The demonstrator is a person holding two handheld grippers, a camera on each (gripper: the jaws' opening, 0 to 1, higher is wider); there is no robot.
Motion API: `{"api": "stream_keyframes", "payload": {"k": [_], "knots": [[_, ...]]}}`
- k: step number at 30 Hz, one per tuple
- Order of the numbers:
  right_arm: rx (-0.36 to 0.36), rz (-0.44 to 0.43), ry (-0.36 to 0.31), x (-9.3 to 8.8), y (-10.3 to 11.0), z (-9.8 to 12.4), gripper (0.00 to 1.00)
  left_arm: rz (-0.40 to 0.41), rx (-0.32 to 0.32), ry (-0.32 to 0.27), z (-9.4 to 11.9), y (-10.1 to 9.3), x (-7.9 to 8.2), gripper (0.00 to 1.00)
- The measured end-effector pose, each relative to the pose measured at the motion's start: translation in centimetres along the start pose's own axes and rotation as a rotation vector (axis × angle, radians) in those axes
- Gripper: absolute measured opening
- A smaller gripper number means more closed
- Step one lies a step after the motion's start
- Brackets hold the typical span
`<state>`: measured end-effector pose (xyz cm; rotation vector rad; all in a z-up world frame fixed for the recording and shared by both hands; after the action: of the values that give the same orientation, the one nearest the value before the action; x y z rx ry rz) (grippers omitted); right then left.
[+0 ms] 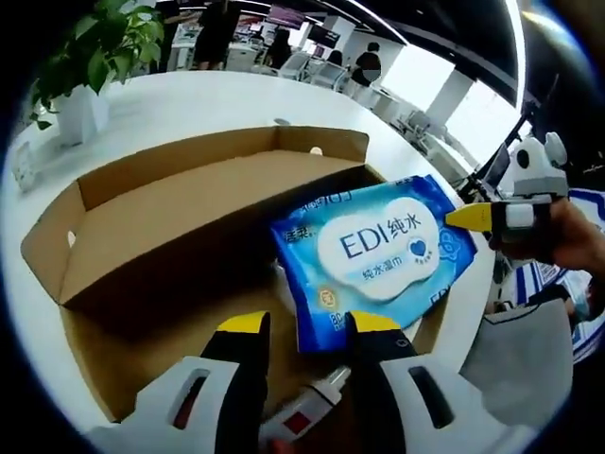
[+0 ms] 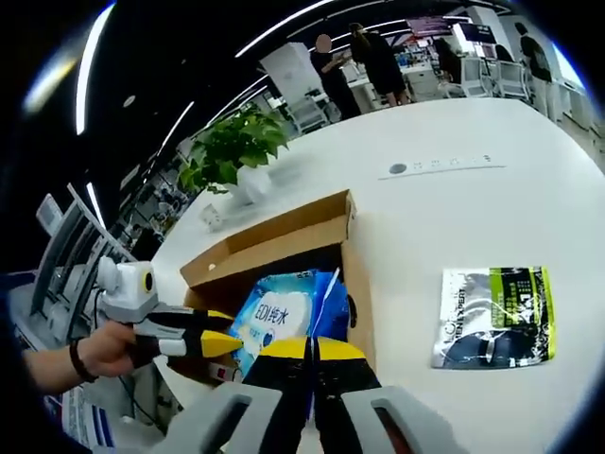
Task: Operate the shoe box by opening the lid, removing the specified soft item, and placing it in the target area until the item is outside and the box remains undamaged.
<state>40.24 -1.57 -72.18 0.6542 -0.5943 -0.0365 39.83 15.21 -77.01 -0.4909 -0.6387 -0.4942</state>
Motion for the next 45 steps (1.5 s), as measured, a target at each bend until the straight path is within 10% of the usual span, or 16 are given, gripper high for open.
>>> {"api": "stream_keyframes", "payload": {"k": [18, 45], "knots": [[0.008, -0.002, 0.0, -0.1, 0.1, 0.1, 0.0, -0.009, 0.043, -0.003, -0.5, -0.5, 1.2, 0.0], [0.056, -0.012, -0.042, 1.5, 0.7, 1.8, 0.0, -0.057, 0.09, -0.06, 2.2, -1.2, 4.2, 0.0]]}}
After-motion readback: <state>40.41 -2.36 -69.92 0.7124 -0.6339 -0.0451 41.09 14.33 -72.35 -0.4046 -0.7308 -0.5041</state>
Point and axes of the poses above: the point that each gripper's makers call its tool centre point, and the gripper's own axes: z roughly backward along the fingers, y roughly to its left, x roughly out of its top, the point moved 3 cm from there along z, roughly backward along the fingers, and after that the axes turned 11 degrees about -z, right-handed, at the moved point
